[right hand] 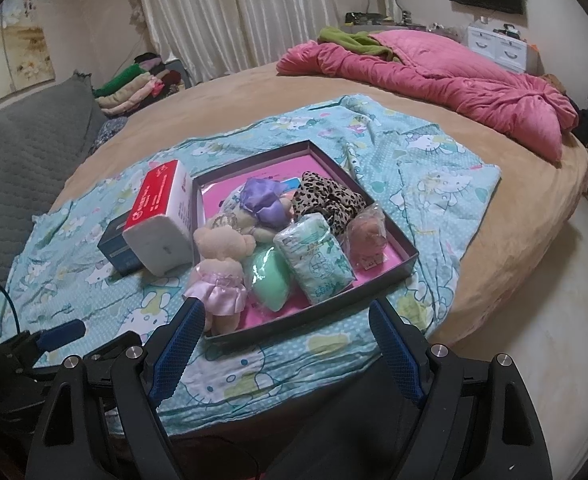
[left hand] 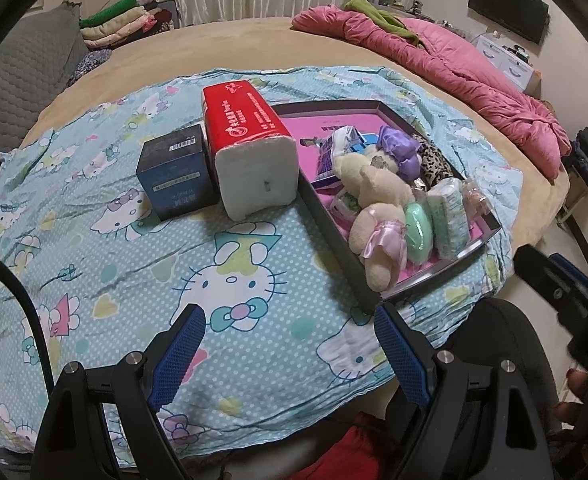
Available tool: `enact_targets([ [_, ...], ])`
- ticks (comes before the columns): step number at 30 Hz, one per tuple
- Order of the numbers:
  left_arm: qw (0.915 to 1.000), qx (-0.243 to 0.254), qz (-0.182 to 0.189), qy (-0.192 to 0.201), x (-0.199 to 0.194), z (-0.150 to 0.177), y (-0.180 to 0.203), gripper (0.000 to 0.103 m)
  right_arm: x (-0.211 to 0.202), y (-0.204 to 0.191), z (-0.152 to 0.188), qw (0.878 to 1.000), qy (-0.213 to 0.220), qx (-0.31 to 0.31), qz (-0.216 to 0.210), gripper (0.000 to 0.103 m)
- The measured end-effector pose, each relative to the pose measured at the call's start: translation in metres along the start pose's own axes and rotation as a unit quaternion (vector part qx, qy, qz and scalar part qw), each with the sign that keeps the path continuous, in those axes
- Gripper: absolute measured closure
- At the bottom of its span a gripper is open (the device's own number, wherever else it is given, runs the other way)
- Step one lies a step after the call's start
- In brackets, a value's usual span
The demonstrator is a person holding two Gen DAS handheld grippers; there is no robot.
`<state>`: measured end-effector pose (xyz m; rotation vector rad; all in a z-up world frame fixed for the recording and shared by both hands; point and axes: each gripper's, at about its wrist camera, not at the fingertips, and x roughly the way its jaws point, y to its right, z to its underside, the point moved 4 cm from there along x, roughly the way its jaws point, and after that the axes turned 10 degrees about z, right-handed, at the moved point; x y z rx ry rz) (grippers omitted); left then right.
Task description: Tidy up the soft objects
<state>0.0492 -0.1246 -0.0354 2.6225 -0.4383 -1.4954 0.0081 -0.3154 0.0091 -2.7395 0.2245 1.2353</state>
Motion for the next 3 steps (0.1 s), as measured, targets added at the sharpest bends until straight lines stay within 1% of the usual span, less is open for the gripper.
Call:
enact_targets([
  [3, 0.9999, -0.014, 0.006, 0.002, 0.0026, 0.0018, -0.0082, 0.017, 0.0019, 0.0088, -0.0058, 1.0, 0.0, 0.021, -0.005, 0.018],
])
